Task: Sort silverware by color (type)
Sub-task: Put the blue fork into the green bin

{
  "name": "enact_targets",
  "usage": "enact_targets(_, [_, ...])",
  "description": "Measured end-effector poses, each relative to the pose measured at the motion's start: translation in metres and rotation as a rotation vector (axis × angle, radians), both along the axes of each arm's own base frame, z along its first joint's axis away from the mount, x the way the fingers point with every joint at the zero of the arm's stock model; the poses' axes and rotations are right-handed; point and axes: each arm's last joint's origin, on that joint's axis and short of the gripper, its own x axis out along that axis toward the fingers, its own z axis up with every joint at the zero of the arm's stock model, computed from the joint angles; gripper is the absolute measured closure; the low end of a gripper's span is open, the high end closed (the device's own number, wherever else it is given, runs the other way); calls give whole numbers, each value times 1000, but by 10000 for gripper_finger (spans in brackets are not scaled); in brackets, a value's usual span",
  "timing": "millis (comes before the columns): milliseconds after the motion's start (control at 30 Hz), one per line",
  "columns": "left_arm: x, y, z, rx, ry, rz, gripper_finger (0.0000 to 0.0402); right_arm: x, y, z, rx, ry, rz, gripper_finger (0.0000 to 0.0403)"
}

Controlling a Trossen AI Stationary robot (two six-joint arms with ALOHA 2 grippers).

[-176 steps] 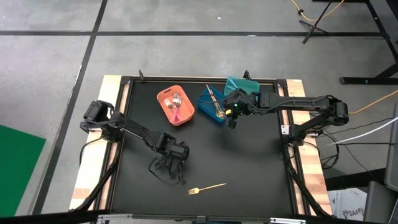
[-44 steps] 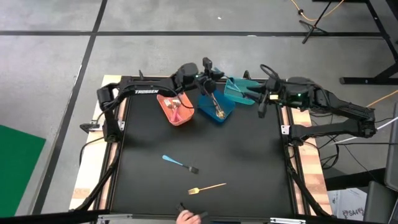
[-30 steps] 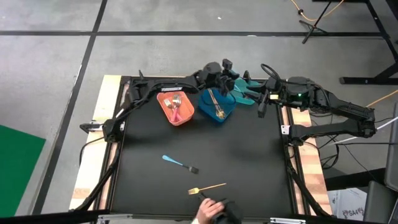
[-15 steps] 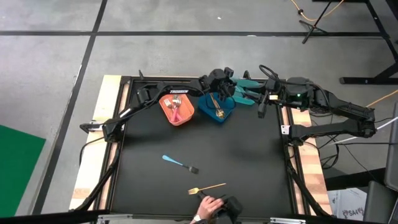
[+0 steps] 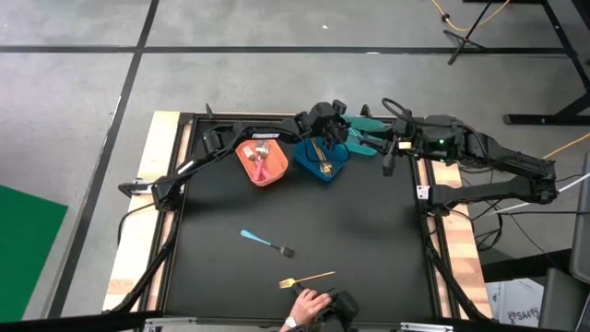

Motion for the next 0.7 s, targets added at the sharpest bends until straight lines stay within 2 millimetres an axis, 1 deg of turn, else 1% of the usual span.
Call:
enact_targets(133, [0, 0, 0, -7, -3, 3, 369, 0, 0, 0, 0, 0, 0, 292])
enact_targets(433, [-2, 3, 0, -161, -82, 77, 368, 0, 0, -1, 2, 7, 1, 292])
enact_targets(700, [-3, 4, -3, -180, -55, 86, 374, -1, 0, -3, 5, 27, 2, 292])
